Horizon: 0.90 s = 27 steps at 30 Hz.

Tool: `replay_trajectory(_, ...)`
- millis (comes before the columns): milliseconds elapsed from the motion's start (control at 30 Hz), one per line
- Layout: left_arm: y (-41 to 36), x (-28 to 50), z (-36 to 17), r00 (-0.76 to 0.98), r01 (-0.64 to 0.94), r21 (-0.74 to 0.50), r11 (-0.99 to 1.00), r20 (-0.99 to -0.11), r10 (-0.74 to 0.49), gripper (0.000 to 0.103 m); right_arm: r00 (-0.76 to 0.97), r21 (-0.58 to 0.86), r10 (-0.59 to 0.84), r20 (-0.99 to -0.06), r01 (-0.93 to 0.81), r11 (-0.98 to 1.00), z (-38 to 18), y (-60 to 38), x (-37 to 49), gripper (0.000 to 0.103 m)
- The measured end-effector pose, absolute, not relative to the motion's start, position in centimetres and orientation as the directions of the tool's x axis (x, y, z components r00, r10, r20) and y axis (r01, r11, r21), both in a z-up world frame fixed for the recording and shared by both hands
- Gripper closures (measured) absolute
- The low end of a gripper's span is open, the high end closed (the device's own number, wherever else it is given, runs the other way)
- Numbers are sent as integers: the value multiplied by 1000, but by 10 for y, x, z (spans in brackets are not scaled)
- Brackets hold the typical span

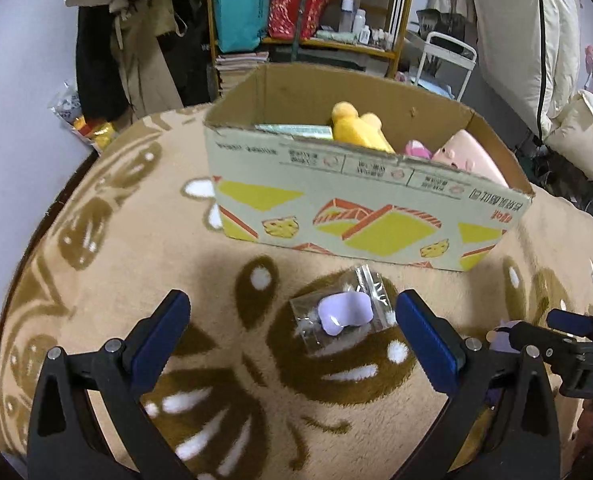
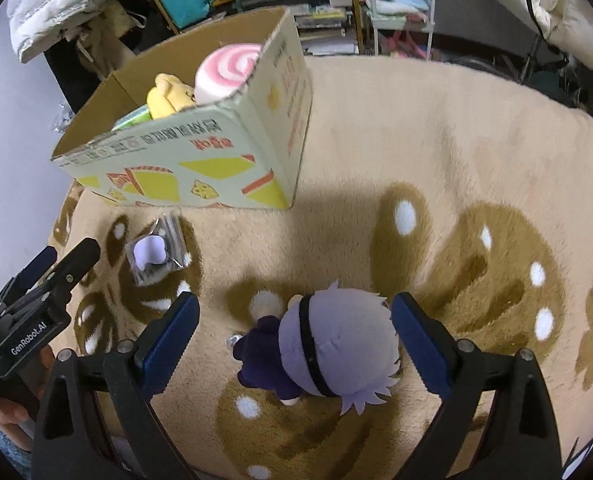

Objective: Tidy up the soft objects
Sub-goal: 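Grasp the clear bag with the left tool while the right tool grasps the white-haired doll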

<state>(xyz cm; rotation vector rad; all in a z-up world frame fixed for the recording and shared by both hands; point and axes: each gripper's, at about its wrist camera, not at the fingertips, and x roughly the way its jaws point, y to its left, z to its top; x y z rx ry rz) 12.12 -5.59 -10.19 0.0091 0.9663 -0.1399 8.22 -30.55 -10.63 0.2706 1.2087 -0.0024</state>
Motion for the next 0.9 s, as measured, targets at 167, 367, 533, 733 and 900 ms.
replay_trajectory(167,-62,128,-120,515,135,-72,988,-847,-132,2,340,205,142,-930,157,966,-113,-308,85,2)
replay_trajectory(367,-75,135,-132,491,172,-76,982,-858,-152,2,340,204,139,-930,163,965,-113,-314,86,2)
replay_trajectory(533,-88,140,-142,488,213,-39,976,-861,-141,2,336,234,170,-926,160,959,-116,-316,85,3)
replay_trajectory(733,-98,147,-155,468,236,-23,972,-873,-134,2,308,247,178,-935,202,948,-130,-324,84,10)
replay_trajectory(900,-100,155,-167,443,225,-13,974,-889,-115,2,258,247,187,-948,227,942,-142,-325,82,16)
